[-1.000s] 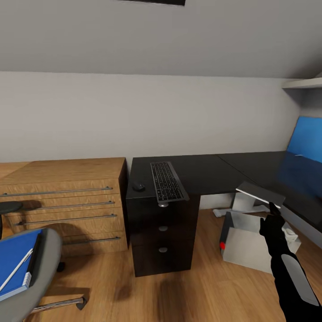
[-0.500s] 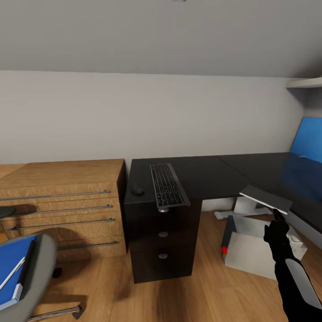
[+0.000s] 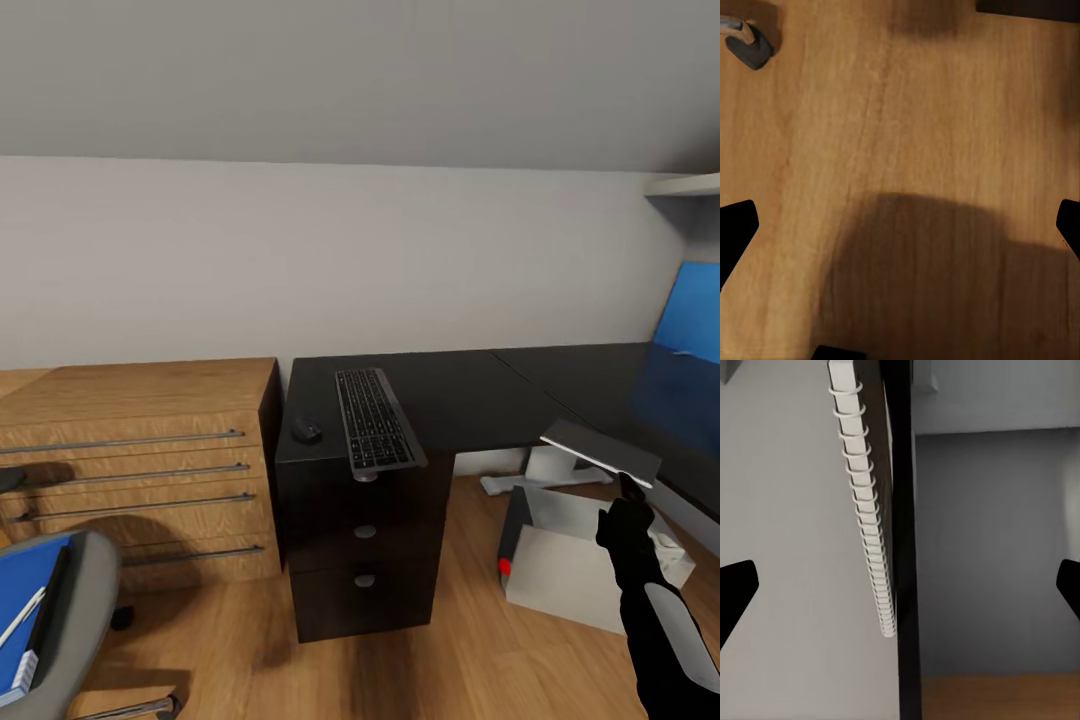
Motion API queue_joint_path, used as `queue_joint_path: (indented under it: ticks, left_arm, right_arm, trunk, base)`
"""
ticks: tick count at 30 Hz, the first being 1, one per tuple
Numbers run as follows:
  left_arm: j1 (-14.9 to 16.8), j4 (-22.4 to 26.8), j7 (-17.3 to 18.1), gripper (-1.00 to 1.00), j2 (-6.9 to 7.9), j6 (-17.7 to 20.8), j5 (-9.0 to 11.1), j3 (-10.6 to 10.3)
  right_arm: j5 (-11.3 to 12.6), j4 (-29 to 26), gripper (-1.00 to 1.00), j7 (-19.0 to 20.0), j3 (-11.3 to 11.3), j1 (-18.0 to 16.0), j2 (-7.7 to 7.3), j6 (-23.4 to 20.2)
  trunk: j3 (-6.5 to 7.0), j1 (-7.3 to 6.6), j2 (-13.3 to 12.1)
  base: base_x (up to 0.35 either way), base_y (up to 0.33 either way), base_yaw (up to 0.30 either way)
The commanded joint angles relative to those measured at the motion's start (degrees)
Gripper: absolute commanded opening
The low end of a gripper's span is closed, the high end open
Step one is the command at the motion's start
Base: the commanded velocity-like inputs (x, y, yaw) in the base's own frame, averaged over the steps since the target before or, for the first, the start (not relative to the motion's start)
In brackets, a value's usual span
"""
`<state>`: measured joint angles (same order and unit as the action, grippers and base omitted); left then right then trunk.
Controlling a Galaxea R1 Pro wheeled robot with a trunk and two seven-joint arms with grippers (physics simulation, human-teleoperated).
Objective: In the bedroom, organize the workspace by keeping the computer under the desk, ensuring the monitor is on the desk, placing the keyboard on the desk next to the monitor, placing the mouse on the desk next to the keyboard, moving the folder from the swivel chair onto the desk next to the mouse, stacking the notebook on top of the folder with the pen on top of the notebook, and positioning the swivel chair next to the desk.
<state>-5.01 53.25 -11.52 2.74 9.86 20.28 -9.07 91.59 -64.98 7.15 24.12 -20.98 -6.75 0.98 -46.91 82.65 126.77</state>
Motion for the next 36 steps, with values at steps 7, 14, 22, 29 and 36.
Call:
queue_joint_path:
  ticks: [7, 14, 22, 29, 36]
  left_arm:
    - [-0.03, 0.18, -0.52, 1.0, 0.13, 0.2, 0.55, -0.32]
    - [-0.01, 0.16, -0.52, 1.0, 0.15, 0.17, 0.55, -0.28]
    - [0.0, 0.15, -0.52, 1.0, 0.16, 0.16, 0.55, -0.23]
    - [0.0, 0.18, -0.52, 1.0, 0.16, 0.16, 0.55, -0.2]
    - [0.0, 0.16, -0.52, 1.0, 0.14, 0.19, 0.55, -0.24]
  right_arm:
    - [0.6, 0.06, 1.0, 0.23, -0.04, -0.02, -0.01, 0.08]
    - [0.6, 0.08, 1.0, 0.28, -0.04, -0.02, -0.01, 0.08]
    - [0.55, 0.04, 1.0, 0.31, -0.14, -0.02, -0.01, 0.13]
    - [0.52, 0.03, 1.0, 0.32, -0.21, -0.02, -0.01, 0.16]
    - [0.5, 0.03, 1.0, 0.32, -0.21, -0.02, -0.01, 0.16]
  trunk:
    - [-0.05, 0.02, 0.02]
    - [-0.05, 0.02, 0.02]
    - [-0.05, 0.02, 0.02]
    - [0.67, -0.86, -1.58]
    - [0.67, -0.86, -1.58]
  base:
    - [0.152, 0.0, 0.0]
    - [0.073, 0.0, 0.0]
    - [0.169, 0.0, 0.0]
    - [0.027, 0.0, 0.0]
    - [0.002, 0.0, 0.0]
